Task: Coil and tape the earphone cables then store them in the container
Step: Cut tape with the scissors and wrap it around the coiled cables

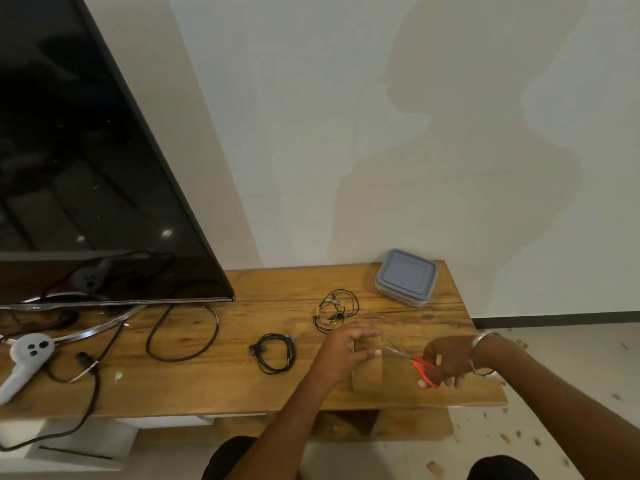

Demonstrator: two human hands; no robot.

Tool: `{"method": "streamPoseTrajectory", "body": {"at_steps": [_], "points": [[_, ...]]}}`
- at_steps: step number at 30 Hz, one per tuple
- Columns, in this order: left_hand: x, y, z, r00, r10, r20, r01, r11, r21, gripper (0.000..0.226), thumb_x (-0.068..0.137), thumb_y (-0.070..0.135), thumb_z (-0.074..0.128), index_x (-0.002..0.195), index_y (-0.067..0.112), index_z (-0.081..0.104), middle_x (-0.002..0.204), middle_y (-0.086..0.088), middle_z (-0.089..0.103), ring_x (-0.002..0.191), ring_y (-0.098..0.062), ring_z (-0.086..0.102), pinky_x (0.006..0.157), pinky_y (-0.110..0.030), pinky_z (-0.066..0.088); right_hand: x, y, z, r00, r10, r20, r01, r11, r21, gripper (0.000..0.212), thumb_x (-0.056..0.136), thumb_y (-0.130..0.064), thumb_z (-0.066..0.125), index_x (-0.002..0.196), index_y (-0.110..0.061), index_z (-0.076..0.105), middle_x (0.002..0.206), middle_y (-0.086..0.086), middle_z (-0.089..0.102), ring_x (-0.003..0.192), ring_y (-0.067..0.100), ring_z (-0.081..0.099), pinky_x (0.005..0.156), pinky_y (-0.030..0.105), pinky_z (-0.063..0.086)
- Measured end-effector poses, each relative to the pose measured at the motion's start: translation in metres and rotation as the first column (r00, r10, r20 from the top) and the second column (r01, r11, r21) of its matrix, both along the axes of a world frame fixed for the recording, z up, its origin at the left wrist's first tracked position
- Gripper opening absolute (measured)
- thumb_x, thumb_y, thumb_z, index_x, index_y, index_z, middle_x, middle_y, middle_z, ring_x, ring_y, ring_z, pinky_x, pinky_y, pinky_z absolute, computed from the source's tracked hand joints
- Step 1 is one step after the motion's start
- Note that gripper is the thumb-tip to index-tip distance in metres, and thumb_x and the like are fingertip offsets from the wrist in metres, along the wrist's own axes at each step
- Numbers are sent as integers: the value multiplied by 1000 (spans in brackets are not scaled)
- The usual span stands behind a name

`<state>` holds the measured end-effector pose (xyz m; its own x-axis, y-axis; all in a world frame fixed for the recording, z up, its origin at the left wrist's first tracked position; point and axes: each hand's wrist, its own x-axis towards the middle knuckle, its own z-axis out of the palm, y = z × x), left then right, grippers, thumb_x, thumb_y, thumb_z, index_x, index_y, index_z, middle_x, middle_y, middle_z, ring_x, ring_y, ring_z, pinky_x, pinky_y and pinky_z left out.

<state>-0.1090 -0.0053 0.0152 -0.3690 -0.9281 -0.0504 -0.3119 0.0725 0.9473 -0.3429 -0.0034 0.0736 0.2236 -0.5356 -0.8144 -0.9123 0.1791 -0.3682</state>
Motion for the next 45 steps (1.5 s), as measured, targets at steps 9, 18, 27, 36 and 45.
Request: {"method": "streamPoseTrajectory", "body": {"at_steps": [9,18,27,36,45], "points": [[0,0,-3,999,-14,-37,13,1000,-8,37,75,13,80,111,19,72,114,12,67,110,5,58,97,-10,42,19,-23,15,975,173,-140,-181,982,-48,60,72,-62,68,108,-14,60,92,7,63,78,18,62,67,24,54],[1,0,-3,999,-37,-11,37,998,-41,38,76,15,80,112,22,72,115,17,66,113,6,56,97,-9,41,20,-34,15,937,286,-198,-321,932,-172,53,77,-59,65,105,-14,61,89,0,60,69,15,54,56,23,41],[2,2,-3,999,-39,-14,38,998,-52,39,75,16,80,113,23,71,116,15,67,113,5,57,97,-10,41,26,-44,2,925,335,-177,-374,882,-287,47,78,-55,66,99,-13,60,90,1,54,76,17,45,59,26,33],[1,2,-4,1000,-17,-8,17,999,-40,40,75,18,81,113,24,71,116,16,66,113,7,56,97,-10,41,20,-44,-6,934,328,-144,-358,855,-375,40,77,-54,67,91,-17,60,88,0,56,72,15,45,61,27,35],[2,5,1,999,-35,-35,34,999,-19,44,76,14,80,117,25,68,117,22,63,113,11,54,93,-4,39,13,-43,-11,935,350,-58,-340,838,-426,23,81,-42,67,85,-23,55,79,-13,47,68,7,41,62,24,34]]}}
